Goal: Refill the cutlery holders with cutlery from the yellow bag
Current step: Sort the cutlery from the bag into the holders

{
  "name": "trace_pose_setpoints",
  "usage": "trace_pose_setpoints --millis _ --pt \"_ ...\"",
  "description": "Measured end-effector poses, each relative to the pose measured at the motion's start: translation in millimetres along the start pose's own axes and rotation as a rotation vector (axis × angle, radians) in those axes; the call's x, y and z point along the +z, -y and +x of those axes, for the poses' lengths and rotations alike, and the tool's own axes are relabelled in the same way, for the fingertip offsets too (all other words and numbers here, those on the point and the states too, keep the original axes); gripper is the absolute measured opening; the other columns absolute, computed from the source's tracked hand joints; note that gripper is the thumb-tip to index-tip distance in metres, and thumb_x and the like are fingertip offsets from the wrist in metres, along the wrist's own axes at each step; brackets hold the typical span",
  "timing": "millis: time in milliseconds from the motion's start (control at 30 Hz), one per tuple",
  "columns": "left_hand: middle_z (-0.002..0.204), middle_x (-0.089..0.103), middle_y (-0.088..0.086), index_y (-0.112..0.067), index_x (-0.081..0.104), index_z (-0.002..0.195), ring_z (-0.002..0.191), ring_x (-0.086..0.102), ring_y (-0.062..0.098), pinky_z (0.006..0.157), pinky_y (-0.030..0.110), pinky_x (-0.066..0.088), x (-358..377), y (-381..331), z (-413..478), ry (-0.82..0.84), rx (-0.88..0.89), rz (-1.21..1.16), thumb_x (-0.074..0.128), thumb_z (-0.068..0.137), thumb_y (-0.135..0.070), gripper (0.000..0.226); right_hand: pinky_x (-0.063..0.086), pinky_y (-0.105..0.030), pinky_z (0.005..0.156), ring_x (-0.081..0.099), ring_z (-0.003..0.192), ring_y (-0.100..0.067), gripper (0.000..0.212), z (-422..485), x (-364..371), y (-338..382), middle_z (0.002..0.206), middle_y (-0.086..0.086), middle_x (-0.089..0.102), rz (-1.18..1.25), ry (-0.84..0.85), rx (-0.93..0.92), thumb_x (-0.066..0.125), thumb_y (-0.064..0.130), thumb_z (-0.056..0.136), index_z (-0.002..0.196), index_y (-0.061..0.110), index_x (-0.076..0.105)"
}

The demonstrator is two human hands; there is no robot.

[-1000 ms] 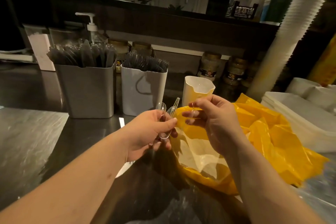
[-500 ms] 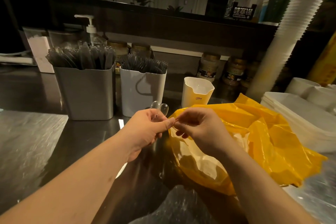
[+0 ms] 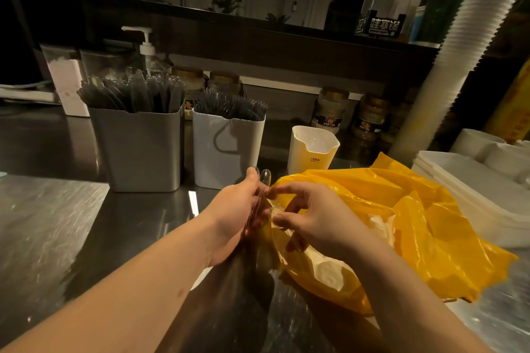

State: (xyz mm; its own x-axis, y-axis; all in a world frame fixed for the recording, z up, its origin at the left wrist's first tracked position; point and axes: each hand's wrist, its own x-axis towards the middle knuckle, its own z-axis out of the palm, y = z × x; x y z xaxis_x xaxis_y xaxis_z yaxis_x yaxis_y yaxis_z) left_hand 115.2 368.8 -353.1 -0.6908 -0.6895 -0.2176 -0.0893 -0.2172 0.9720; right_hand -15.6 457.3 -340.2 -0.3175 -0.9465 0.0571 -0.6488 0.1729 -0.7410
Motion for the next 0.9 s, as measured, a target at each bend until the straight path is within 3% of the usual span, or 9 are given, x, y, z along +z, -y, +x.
trace_pose_setpoints --millis 133,233,367,467,567,667,800,900 --pt "0.109 0.065 -0.009 -0.036 0.06 0.099 0.112 0.055 0.017 0.108 0.044 0.041 -2.1 -1.4 -1.1 0.062 0.011 -0.025 0.026 0.1 -0.064 0.044 0.059 -0.021 0.056 0.072 0.073 -0.01 0.035 3.2 10.1 -1.8 0.096 0.01 0.069 0.006 -0.138 -0.039 0.069 0.026 0.091 0.125 0.035 0.062" --pt "0.116 0.067 0.003 -0.028 0.065 0.103 0.11 0.057 0.02 0.091 0.036 0.047 0.0 -0.6 -0.1 0.04 0.026 -0.038 0.029 0.1 -0.063 0.05 0.058 -0.022 0.055 0.07 0.074 -0.011 0.016 3.6 14.6 -1.8 0.089 0.007 0.07 0.083 -0.295 -0.096 0.068 0.024 0.093 0.107 0.031 0.07" --pt "0.101 0.072 0.006 -0.021 0.066 0.106 0.102 0.066 0.022 0.101 0.042 0.051 3.7 2.1 -0.2 -0.042 0.061 -0.018 0.039 0.098 -0.061 0.049 0.057 -0.022 0.054 0.07 0.074 -0.014 0.005 4.7 16.4 0.1 0.082 0.01 0.07 0.203 -0.402 -0.144 0.072 0.023 0.091 0.089 0.027 0.072" --pt "0.1 0.071 0.002 -0.024 0.06 0.11 0.097 0.068 0.019 0.084 0.031 0.057 6.7 5.8 -1.6 -0.073 0.121 0.125 0.039 0.1 -0.056 0.04 0.059 -0.025 0.06 0.069 0.079 -0.015 0.006 6.9 12.5 1.4 0.081 0.006 0.071 0.383 -0.499 -0.057 0.075 0.025 0.089 0.084 0.024 0.073" --pt "0.1 0.067 0.001 -0.024 0.056 0.106 0.094 0.067 0.015 0.079 0.027 0.056 11.1 12.0 -2.3 -0.052 0.195 0.25 0.034 0.102 -0.055 0.037 0.051 -0.018 0.059 0.067 0.08 -0.012 0.007 7.3 11.7 1.5 0.079 0.007 0.071 0.497 -0.565 0.036 0.076 0.025 0.088 0.081 0.023 0.075" --pt "0.092 0.062 -0.005 -0.03 0.049 0.102 0.082 0.063 0.012 0.068 0.021 0.053 14.8 17.5 -2.0 -0.084 0.386 0.558 0.037 0.106 -0.041 0.016 0.052 -0.021 0.058 0.068 0.076 -0.017 0.008 6.3 15.7 3.9 0.077 0.001 0.071 0.61 -0.521 0.088 0.075 0.021 0.089 0.082 0.017 0.075" --pt "0.088 0.062 -0.008 -0.032 0.042 0.1 0.079 0.064 0.012 0.068 0.023 0.057 14.6 15.9 -4.9 -0.186 0.516 0.588 0.037 0.107 -0.035 0.009 0.054 -0.023 0.061 0.069 0.065 -0.014 0.011 3.1 10.4 10.5 0.074 -0.004 0.072 0.893 -0.291 0.172 0.072 0.018 0.089 0.088 0.007 0.075" --pt "0.091 0.061 -0.008 -0.031 0.039 0.107 0.081 0.063 0.012 0.073 0.03 0.06 8.4 14.2 -4.2 -0.16 0.518 0.683 0.039 0.108 -0.029 0.002 0.055 -0.024 0.062 0.066 0.063 -0.016 0.008 3.0 3.6 7.3 0.076 -0.011 0.069 0.927 -0.164 0.156 0.072 0.013 0.09 0.091 0.006 0.076"
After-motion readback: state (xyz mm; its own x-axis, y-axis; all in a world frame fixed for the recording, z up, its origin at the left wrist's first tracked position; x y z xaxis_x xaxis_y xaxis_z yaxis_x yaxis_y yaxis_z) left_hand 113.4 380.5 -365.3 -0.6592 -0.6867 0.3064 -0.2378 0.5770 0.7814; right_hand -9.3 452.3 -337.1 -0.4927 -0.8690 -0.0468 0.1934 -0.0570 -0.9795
